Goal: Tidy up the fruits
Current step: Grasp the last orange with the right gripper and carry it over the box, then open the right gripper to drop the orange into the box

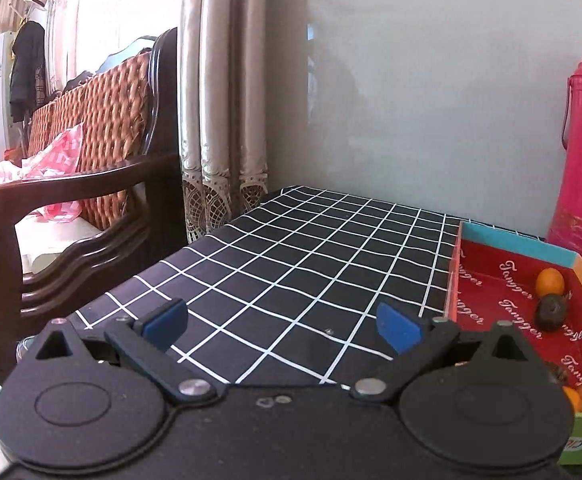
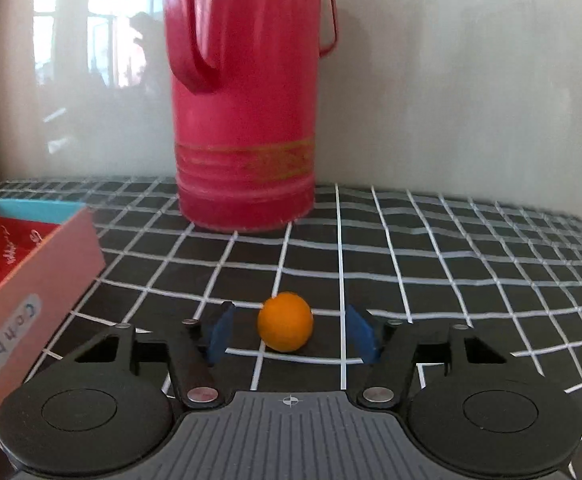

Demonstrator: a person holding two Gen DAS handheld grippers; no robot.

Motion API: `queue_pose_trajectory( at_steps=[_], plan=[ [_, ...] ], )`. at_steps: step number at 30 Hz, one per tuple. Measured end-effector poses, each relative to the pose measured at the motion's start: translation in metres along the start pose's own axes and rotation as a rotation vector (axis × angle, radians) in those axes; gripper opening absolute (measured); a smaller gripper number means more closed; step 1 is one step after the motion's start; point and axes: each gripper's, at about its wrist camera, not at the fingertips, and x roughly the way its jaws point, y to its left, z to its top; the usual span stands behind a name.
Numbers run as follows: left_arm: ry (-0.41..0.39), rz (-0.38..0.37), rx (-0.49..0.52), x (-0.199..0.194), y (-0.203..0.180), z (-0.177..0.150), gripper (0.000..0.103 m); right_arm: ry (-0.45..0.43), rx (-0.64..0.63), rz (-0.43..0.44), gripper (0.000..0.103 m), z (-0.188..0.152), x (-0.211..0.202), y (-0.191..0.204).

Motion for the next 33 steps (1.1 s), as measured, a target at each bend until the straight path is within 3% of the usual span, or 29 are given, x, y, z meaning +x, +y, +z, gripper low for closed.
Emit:
queue_pose_trajectory(
  at_steps=[12,24,33],
  plan=[
    [-0.005,0.007,0.007,-0.008,0.009,0.003,0.095,-0.078,-0.004,0.067,0.030,0.000,-0.030,0.021],
    [-0.005,0.038,0.010,-0.016,0.027,0.001,0.097,-0.234,-0.112,0.276,0.030,-0.007,-0.089,0.099],
    [-0.007,0.028,0.021,-0.016,0.028,0.001,0.097,-0.207,-0.208,0.342,0.030,-0.023,-0.088,0.147]
  ],
)
